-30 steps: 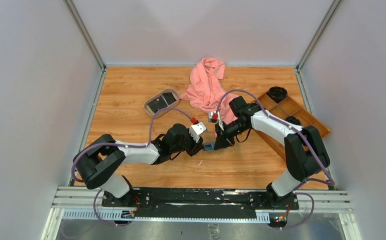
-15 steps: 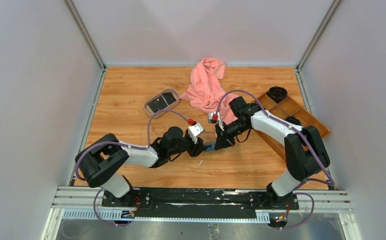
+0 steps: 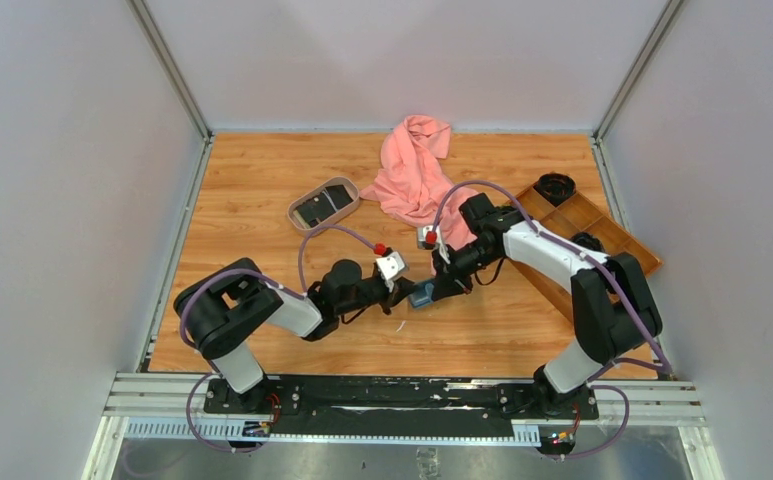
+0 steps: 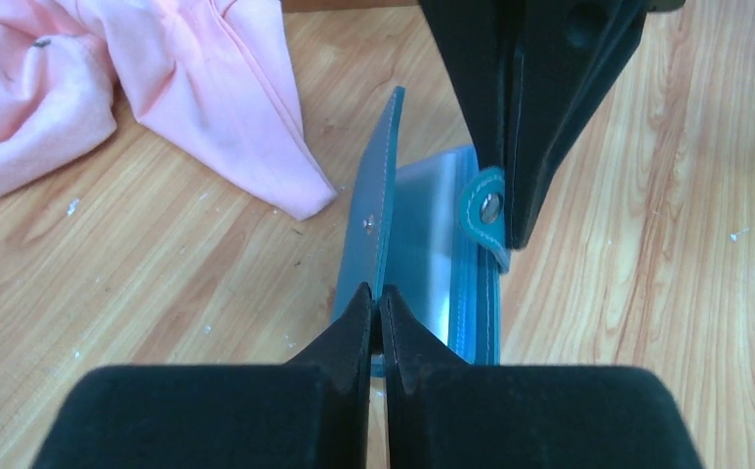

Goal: Put the credit cards into the card holder
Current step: Open the card holder at the center of the board.

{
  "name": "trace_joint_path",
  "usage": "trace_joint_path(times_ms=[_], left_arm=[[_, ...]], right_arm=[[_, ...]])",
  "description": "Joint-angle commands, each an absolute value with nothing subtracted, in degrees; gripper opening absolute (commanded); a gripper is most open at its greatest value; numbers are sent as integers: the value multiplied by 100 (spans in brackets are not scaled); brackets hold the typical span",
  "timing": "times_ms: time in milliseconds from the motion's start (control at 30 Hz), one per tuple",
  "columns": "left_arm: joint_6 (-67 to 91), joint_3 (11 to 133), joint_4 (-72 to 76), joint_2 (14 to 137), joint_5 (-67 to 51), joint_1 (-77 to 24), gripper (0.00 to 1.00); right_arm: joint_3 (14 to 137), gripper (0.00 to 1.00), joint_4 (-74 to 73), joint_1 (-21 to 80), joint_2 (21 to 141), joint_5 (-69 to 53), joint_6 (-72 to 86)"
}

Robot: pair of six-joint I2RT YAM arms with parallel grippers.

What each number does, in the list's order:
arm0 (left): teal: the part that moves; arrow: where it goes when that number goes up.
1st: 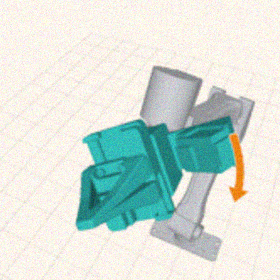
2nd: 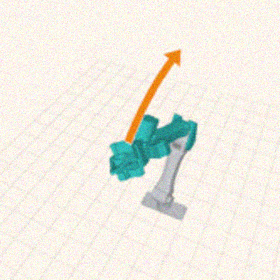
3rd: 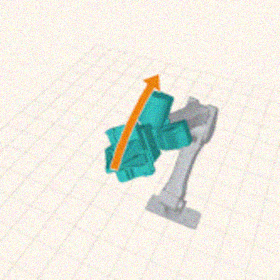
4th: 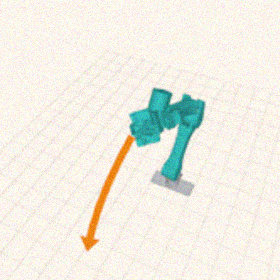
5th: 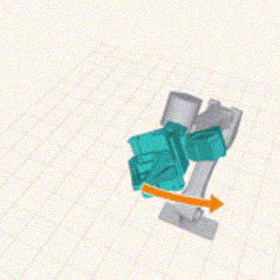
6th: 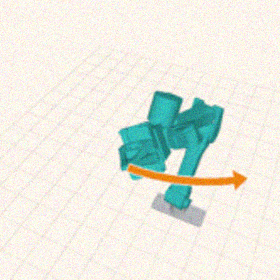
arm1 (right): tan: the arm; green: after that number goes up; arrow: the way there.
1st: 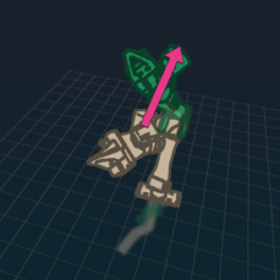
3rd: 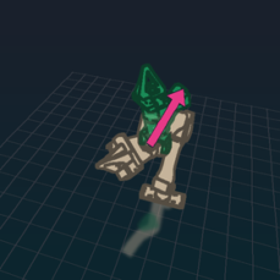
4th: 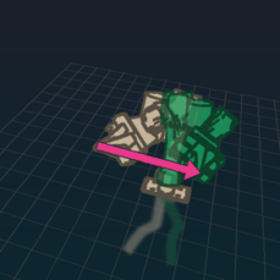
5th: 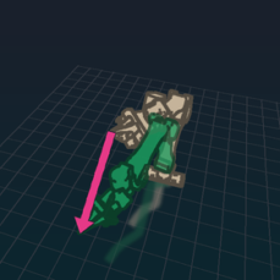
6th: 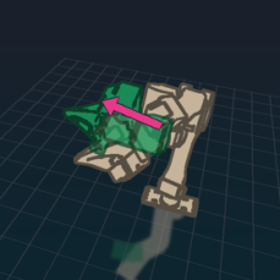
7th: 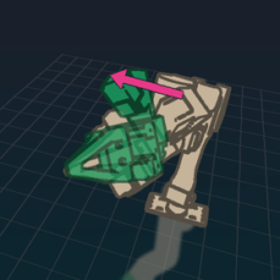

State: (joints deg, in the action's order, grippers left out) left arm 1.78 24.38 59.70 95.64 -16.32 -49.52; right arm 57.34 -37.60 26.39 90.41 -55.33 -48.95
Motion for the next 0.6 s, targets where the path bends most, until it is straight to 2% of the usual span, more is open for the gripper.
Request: trace_joint_path(times_ms=[0, 233, 433, 467, 567], left_arm=[[413, 2096, 6489, 9413, -1445, -4917, 0], [1934, 1586, 6063, 8582, -997, -4922, 0], [3616, 1190, 6343, 8567, -718, -4922, 0], [3860, 1129, 6478, 8603, -687, -4922, 0], [4570, 1000, 6712, 8785, -623, -4922, 0]], right_arm=[[5715, 0, -3946, 2711, 8684, -5226, -5366], [5179, 1, -3959, 2722, 7944, -4765, -6587], [4668, 3, -4030, 2742, 7759, -4412, -7946], [4581, 6, -4034, 2742, 7753, -4314, -8183], [4346, 24, -4042, 2754, 7849, -3891, -8744]])
